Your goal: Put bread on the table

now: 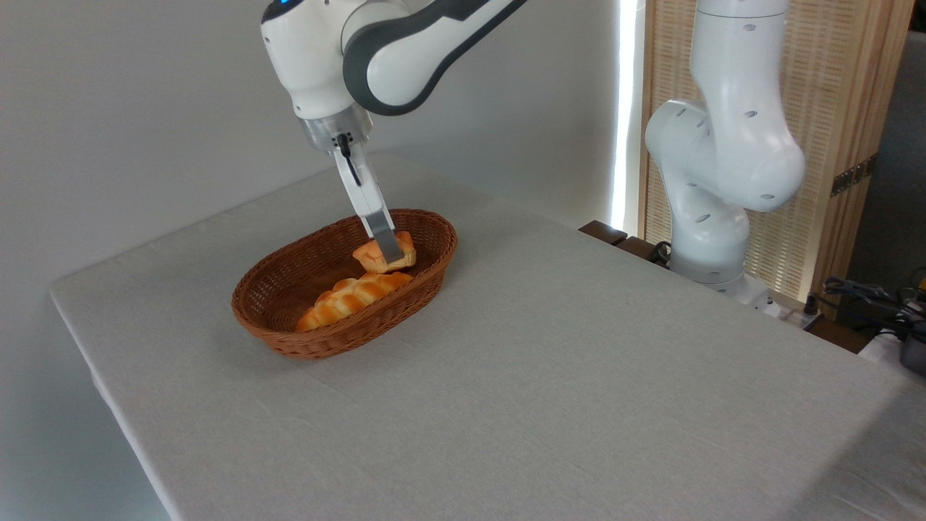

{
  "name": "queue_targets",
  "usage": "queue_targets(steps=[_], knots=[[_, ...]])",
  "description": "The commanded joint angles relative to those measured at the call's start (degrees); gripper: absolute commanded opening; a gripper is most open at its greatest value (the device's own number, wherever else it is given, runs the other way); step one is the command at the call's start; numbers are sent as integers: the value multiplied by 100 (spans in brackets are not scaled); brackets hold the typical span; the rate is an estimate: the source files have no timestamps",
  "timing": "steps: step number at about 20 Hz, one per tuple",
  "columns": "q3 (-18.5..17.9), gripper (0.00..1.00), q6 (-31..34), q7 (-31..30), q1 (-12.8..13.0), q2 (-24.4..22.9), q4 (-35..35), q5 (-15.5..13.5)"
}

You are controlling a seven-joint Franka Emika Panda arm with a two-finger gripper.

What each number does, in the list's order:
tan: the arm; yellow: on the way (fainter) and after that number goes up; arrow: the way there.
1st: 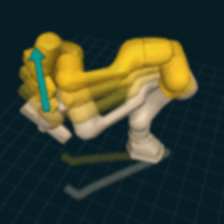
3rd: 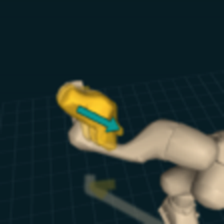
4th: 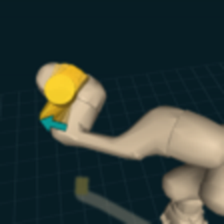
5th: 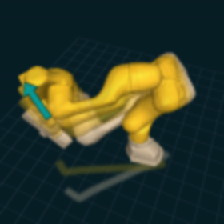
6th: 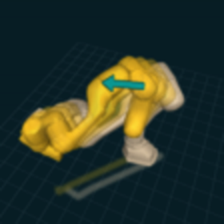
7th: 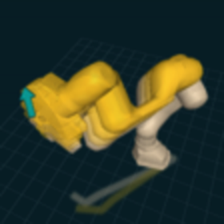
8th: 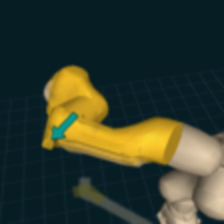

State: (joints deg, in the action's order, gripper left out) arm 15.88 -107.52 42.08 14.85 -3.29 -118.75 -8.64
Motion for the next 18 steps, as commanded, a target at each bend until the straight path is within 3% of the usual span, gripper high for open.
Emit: queue_targets(steps=[1, 5, 9, 12, 13, 15, 18], knots=[[-146, 32, 345, 98, -35, 22, 457, -23], [-339, 33, 740, 125, -35, 13, 799, -23], [-953, 38, 882, 133, -35, 30, 1449, -6], [-1332, 40, 873, 404, -184, 66, 1697, 12], [-1394, 40, 847, 658, -237, 74, 1688, 47], [-1578, 41, 715, 1029, -273, 266, 1688, 388], [-1850, 41, -4, 1056, -273, 662, 1653, 565]])
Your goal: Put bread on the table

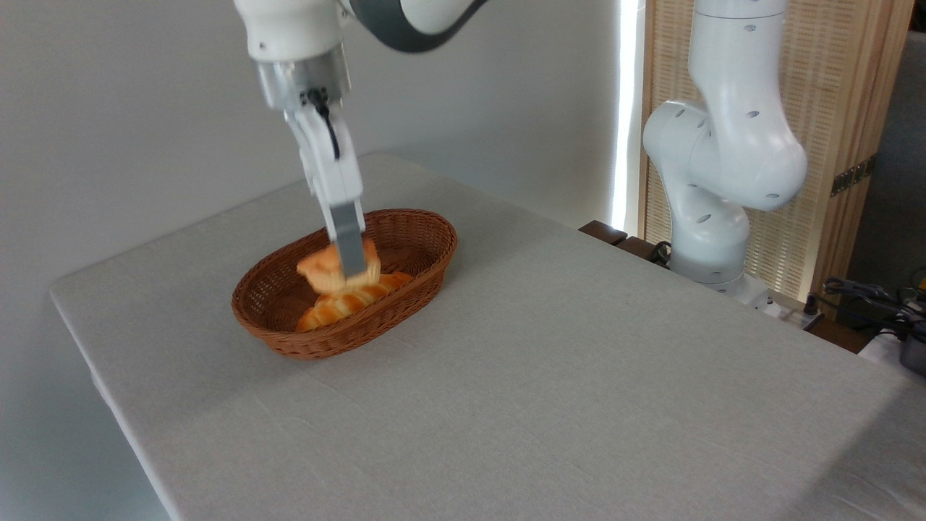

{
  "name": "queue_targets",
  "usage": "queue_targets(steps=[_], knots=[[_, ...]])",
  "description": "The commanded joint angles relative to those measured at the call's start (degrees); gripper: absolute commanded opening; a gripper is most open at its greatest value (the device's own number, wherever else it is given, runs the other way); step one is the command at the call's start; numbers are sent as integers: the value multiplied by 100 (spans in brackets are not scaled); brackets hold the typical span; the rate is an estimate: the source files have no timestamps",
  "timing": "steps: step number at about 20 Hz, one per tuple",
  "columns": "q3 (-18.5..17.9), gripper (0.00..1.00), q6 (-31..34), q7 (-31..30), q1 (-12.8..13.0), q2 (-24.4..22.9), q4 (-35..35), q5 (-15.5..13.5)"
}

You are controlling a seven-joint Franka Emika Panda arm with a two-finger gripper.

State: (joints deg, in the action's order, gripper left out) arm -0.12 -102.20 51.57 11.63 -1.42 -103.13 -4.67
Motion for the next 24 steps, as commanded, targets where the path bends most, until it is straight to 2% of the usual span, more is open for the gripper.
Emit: queue_targets(steps=[1, 4, 6, 10, 11, 19, 21, 24], knots=[[-295, 42, -695, 107, 50, 589, 92, 177], [-305, 49, -986, 98, -29, 879, 39, 168], [-305, 57, -1091, 90, -29, 1003, -40, 133], [-305, 85, -1145, 90, -38, 1012, -102, 151], [-305, 89, -1145, 90, -99, 1012, -102, 159], [-305, 96, -1127, 81, -152, 995, -181, 168], [-401, 100, -1118, 28, -161, 933, -137, 160], [-480, 100, -1092, -7, -178, 513, -102, 116]])
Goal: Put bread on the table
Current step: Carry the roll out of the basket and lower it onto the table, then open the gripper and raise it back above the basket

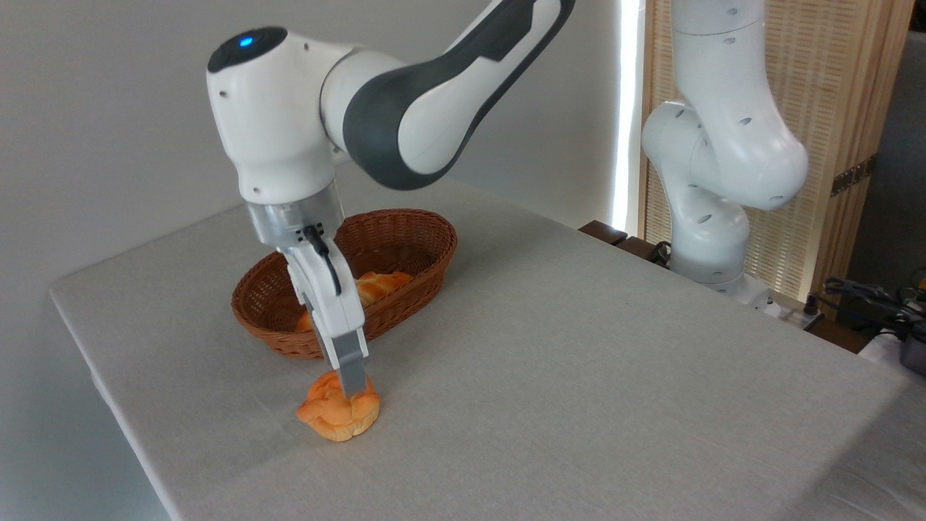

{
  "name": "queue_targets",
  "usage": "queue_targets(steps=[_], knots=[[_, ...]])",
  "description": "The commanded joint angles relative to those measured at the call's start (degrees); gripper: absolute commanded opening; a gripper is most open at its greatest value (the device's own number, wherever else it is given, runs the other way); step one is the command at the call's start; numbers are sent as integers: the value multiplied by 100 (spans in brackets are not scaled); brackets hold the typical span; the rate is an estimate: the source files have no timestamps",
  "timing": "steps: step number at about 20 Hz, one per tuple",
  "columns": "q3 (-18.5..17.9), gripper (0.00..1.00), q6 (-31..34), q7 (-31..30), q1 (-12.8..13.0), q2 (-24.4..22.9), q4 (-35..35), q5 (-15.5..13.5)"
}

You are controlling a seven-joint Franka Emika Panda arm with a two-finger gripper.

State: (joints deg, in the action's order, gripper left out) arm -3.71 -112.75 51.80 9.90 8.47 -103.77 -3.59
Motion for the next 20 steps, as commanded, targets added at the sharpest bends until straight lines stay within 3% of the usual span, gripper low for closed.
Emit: queue_targets(steps=[1, 4, 9, 12, 20], knots=[[-130, 100, -2, -47, -92, -643, -47, 7], [-69, 100, 366, -248, -146, -979, 58, -2], [89, 100, 1755, -1082, -304, -1102, 989, -11], [396, 100, 1853, -1278, -515, -1102, 1087, 50], [327, 100, 2002, -1225, -585, -1085, 1105, 323]])
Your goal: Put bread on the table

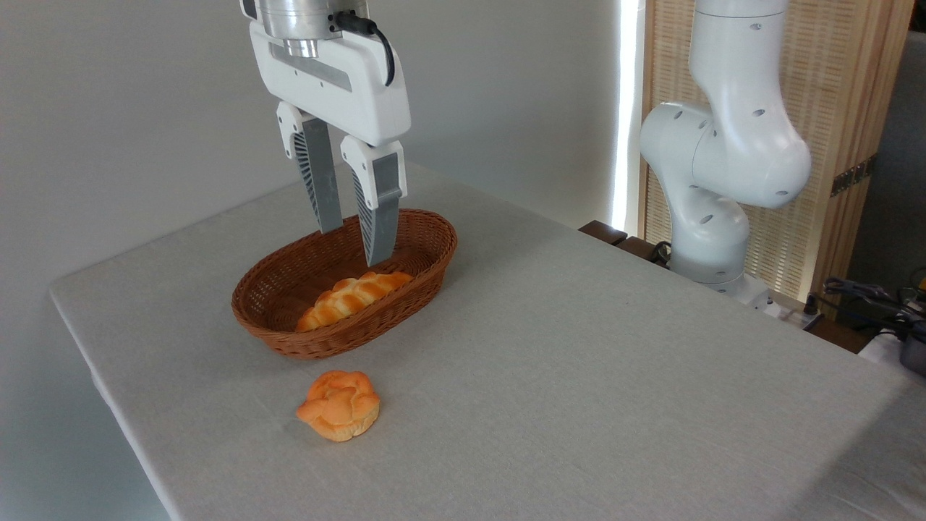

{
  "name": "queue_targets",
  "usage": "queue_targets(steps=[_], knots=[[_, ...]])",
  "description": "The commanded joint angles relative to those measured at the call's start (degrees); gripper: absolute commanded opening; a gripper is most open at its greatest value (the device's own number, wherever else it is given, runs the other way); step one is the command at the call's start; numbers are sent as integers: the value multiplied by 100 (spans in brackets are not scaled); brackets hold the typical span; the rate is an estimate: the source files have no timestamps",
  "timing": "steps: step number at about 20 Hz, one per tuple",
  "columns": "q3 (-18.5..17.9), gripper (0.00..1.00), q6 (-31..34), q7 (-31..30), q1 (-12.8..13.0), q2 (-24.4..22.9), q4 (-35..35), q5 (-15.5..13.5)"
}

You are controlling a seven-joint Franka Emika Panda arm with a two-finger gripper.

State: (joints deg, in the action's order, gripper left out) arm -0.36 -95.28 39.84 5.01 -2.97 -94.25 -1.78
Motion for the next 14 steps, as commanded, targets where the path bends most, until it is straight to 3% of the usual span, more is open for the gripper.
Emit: queue_targets(steps=[1, 14], knots=[[1, 100, 273, -20, -201, 60, 152, 135], [71, 100, 572, 68, -413, 183, 390, -32]])
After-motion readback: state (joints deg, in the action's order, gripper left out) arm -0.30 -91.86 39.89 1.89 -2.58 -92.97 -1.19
